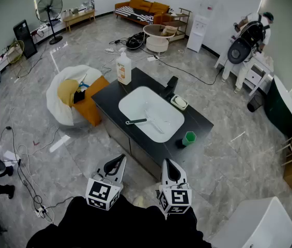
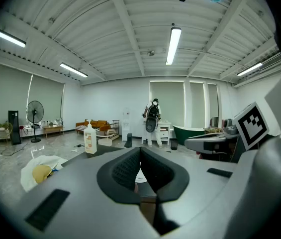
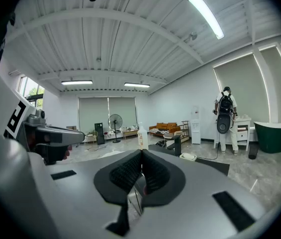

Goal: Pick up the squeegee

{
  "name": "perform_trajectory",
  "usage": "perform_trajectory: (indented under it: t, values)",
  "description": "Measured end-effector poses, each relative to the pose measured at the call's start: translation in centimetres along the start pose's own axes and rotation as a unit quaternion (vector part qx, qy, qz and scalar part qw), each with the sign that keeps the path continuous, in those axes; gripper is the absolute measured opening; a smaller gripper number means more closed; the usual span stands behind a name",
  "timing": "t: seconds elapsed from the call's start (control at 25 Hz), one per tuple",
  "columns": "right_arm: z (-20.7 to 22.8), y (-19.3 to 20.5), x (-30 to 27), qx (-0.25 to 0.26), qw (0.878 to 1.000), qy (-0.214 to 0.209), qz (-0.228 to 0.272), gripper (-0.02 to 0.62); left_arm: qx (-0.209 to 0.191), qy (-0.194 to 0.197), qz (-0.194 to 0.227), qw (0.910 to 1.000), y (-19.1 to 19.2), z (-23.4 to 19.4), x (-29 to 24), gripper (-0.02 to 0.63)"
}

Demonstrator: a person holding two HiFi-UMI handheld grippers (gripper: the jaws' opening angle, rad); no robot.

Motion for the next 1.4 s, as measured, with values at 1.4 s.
perform_trajectory:
  t: [1.4]
  values:
    - [9.6,-2.7,-11.8,-0.032,0.998,0.052,0.0,0.015,-0.028,0.039,-0.009,0.9988,-4.8,-5.0,-15.8,0.023]
Point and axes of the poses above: the fingertips, and each gripper's own axes: x backward along the fingers, z to its right, y out of its underside, the point moved 4 cm from there along x, backward along the fingers, and after that the axes turned 6 degrees about -z, right-handed, at the moved point
